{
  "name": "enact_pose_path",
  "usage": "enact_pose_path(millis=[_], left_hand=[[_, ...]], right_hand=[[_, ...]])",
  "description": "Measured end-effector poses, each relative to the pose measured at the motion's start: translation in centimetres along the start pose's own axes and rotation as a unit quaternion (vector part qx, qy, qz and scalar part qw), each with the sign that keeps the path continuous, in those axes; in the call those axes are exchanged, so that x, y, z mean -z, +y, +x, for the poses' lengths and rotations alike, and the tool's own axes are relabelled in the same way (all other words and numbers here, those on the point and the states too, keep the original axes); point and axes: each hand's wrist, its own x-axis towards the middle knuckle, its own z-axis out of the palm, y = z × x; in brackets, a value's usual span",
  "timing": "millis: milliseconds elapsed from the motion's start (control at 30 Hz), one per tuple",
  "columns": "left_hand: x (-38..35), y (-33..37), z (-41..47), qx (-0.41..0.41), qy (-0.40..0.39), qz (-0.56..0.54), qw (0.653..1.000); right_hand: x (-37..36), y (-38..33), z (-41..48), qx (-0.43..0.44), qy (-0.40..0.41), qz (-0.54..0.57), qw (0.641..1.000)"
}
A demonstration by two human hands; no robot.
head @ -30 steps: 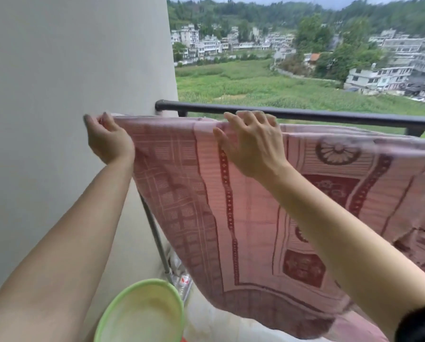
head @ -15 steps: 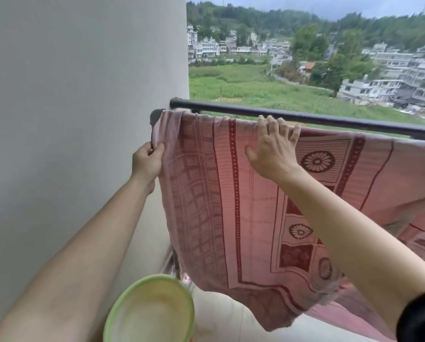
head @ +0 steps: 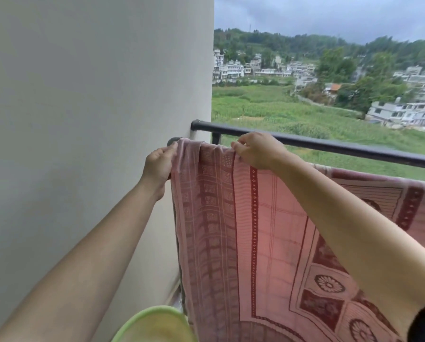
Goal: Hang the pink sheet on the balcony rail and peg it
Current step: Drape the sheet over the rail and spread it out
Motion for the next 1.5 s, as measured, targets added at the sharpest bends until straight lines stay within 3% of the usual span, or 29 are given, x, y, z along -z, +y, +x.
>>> enact_pose_path(millis=[133, 300, 500, 567, 667, 700, 767, 867, 1100, 1200, 1333, 1500], left_hand=[[-1.1, 0.5, 2.1, -0.018, 0.037, -0.011, 0.999], [-0.7, 4.2, 3.1, -0.068, 0.024, -0.132, 0.989], [2.4, 10.1, 4.0, -0.19, 0.037, -0.145, 0.97], [4.1, 9.8, 4.6, -0.199, 0.071, -0.129, 0.969], [6.3, 6.5, 5.9, -0.192, 0.171, -0.056, 0.965], [6.9, 4.5, 6.1, -0.173, 0.216, -0.013, 0.961], [7.9, -0.9, 5.8, -0.082, 0.277, 0.072, 0.955], [8.0, -8.3, 3.9, 0.073, 0.184, 0.12, 0.973], [5.0, -5.8, 3.7, 0.062, 0.11, 0.078, 0.989], [4.4, -3.8, 3.8, 0.062, 0.087, 0.061, 0.992], [4.8, -2.7, 4.6, 0.148, 0.048, -0.051, 0.987], [4.9, -4.6, 3.9, 0.179, 0.036, 0.021, 0.983]], right_hand=[[-0.3, -1.7, 4.8, 0.063, -0.093, 0.034, 0.993], [-1.5, -4.8, 9.3, 0.094, -0.193, 0.229, 0.95], [-0.1, -6.7, 12.3, 0.136, -0.3, 0.229, 0.916], [0.3, -7.0, 13.5, 0.17, -0.213, 0.198, 0.942], [-0.6, -8.2, 14.9, 0.177, 0.012, 0.172, 0.969], [-1.3, -8.4, 14.9, 0.18, 0.034, 0.142, 0.973], [-2.9, -8.2, 14.3, 0.197, -0.013, 0.02, 0.98], [-3.7, -6.7, 12.4, 0.166, -0.066, -0.038, 0.983], [-1.3, -3.9, 4.7, 0.145, -0.105, -0.066, 0.982], [-1.2, -1.9, 1.7, 0.144, -0.055, -0.152, 0.976], [-0.8, 0.8, -1.1, 0.07, 0.026, -0.232, 0.97], [-0.9, 2.7, -3.1, 0.004, 0.073, -0.236, 0.969]])
